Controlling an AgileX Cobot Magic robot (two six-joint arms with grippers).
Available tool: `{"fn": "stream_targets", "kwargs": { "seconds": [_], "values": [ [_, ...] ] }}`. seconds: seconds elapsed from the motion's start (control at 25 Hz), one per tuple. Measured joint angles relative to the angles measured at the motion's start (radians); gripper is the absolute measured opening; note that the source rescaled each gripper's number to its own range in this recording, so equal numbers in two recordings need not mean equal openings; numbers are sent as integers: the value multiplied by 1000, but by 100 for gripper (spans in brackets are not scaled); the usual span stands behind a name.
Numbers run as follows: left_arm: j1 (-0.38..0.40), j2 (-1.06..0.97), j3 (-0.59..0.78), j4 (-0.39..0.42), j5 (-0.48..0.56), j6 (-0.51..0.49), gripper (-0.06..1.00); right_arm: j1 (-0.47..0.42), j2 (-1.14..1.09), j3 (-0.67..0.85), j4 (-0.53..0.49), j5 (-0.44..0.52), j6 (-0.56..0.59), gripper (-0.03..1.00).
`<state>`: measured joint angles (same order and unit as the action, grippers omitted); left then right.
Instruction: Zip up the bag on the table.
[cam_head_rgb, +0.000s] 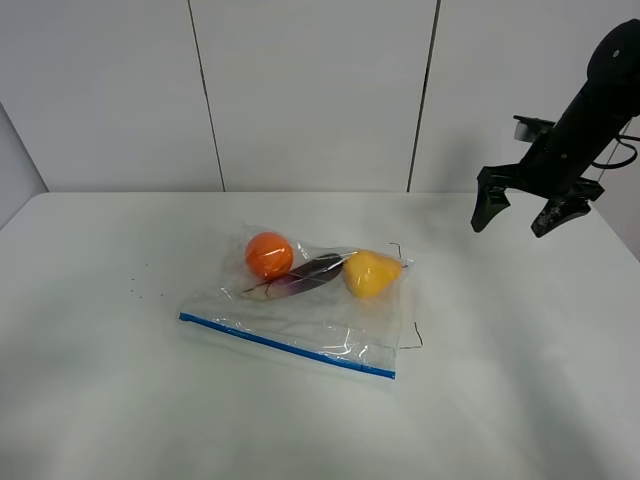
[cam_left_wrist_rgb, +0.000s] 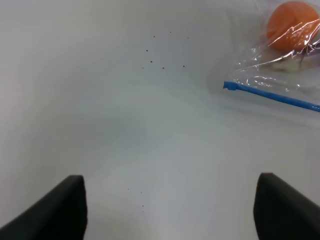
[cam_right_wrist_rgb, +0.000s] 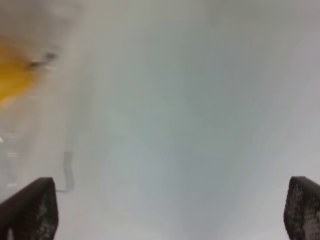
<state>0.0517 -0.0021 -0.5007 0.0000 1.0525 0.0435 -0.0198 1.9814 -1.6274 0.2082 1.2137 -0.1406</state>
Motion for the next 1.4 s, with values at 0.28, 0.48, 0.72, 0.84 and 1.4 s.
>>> {"fn": "stream_targets", "kwargs": {
  "seconds": [0.28, 0.48, 0.72, 0.84, 1.4],
  "values": [
    [0, 0, 0, 0, 0, 0, 91, 0, -2, 0, -71, 0, 26, 100],
    [0, 0, 0, 0, 0, 0, 91, 0, -77, 78, -81, -3, 26, 100],
    [0, 0, 0, 0, 0, 0, 91, 0, -300, 305, -85, -3, 26, 100],
    [0, 0, 0, 0, 0, -1, 91, 0, -437, 464, -90, -3, 26, 100],
    [0, 0, 0, 0, 0, -1, 91, 0, -1151, 1065, -108, -148, 67, 100]
  ]
}}
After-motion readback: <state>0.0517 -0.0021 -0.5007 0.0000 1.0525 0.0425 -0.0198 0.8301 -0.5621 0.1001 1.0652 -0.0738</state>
